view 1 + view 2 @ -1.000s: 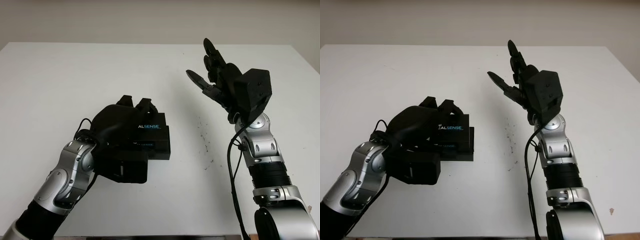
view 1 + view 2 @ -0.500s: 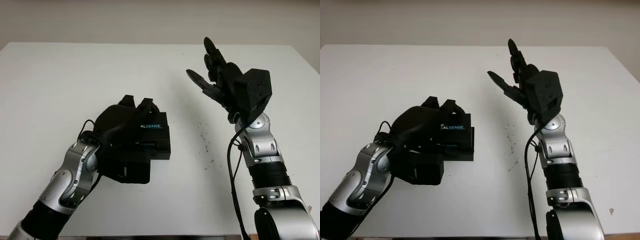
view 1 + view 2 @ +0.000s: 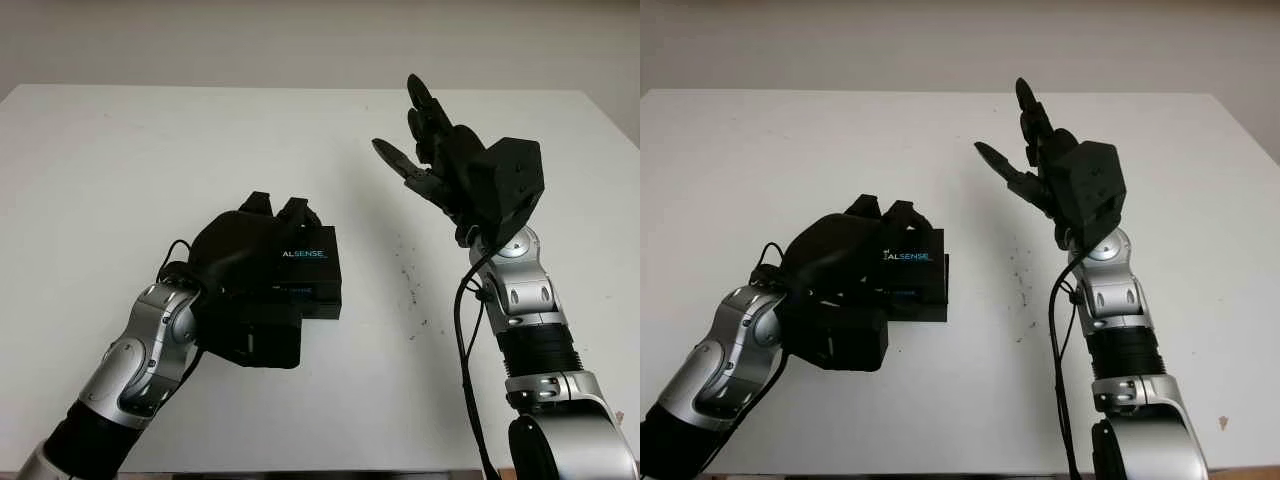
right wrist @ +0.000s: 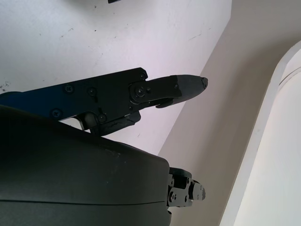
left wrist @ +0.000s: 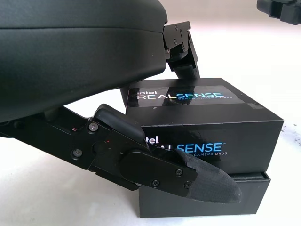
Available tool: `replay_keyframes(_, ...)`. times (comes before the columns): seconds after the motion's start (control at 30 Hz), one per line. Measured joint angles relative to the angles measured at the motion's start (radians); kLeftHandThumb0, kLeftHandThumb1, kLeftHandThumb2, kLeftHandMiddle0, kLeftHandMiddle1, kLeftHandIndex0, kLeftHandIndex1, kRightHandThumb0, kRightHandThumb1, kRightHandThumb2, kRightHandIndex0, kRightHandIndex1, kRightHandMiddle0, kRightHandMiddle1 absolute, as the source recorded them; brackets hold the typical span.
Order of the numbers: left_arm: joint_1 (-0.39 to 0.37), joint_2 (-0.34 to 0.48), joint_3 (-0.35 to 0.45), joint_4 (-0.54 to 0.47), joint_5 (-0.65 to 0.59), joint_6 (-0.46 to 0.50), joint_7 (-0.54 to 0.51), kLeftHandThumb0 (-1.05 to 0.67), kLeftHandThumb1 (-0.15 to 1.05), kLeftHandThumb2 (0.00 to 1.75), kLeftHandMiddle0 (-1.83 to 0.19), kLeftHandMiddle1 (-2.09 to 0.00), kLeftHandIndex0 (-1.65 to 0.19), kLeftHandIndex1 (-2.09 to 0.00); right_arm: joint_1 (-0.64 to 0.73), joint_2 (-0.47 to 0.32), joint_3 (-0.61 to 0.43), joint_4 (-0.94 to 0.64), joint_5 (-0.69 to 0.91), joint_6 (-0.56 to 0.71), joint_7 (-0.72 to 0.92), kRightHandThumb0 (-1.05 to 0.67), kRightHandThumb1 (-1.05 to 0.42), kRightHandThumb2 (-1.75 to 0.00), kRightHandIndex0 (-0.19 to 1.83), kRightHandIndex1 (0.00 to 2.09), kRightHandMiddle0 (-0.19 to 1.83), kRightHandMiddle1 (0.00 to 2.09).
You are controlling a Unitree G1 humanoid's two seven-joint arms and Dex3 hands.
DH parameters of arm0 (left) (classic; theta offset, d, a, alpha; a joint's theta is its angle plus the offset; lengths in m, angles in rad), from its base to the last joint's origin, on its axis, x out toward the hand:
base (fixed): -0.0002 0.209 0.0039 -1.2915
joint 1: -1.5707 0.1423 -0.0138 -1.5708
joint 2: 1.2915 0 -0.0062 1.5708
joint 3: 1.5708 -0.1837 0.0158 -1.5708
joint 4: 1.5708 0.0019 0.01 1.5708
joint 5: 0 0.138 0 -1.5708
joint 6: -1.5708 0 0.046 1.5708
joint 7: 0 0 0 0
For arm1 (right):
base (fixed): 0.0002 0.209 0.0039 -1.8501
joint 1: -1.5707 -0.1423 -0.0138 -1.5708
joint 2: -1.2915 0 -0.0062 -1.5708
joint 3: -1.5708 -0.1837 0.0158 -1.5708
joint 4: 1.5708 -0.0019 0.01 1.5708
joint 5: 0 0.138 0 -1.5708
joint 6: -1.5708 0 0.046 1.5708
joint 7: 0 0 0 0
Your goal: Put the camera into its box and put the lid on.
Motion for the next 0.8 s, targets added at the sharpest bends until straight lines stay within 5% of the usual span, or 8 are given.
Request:
replay_keyframes(0.1, 0.000, -0.001, 0.000, 0.000, -0.013, 0.000, -0.008, -0.28, 1.05, 0.28, -0.53, -2.09, -0.12, -2.09, 0.000, 0.000, 0.000, 0.001, 0.000, 0.000, -0.002, -0.49, -1.05, -0.18, -0.07, 0.06, -0.08, 0.06)
replay_keyframes(0.23, 0.000, -0.002, -0.002, 0.000, -0.010, -0.008, -0.007, -0.30, 1.05, 0.32, -0.66, -2.09, -0.29, -2.09, 0.000, 0.001, 0.000, 0.001, 0.000, 0.000, -0.002, -0.49, -1.05, -0.18, -0.08, 0.06, -0.08, 0.05)
replay_keyframes(0.4, 0.000, -0.002, -0.018, 0.004, 0.000, -0.015, -0.006, -0.31, 1.05, 0.34, -0.75, -2.09, -0.16, -2.09, 0.000, 0.001, 0.000, 0.002, -0.002, -0.001, -0.004, -0.49, -1.05, -0.18, -0.08, 0.06, -0.08, 0.05)
replay_keyframes(0.8, 0.000, -0.002, -0.024, 0.015, 0.019, -0.037, 0.009, -0.30, 1.05, 0.34, -0.83, -2.09, -0.24, -2.09, 0.000, 0.001, 0.000, 0.002, 0.001, -0.001, 0.001, -0.49, -1.05, -0.18, -0.08, 0.05, -0.08, 0.05)
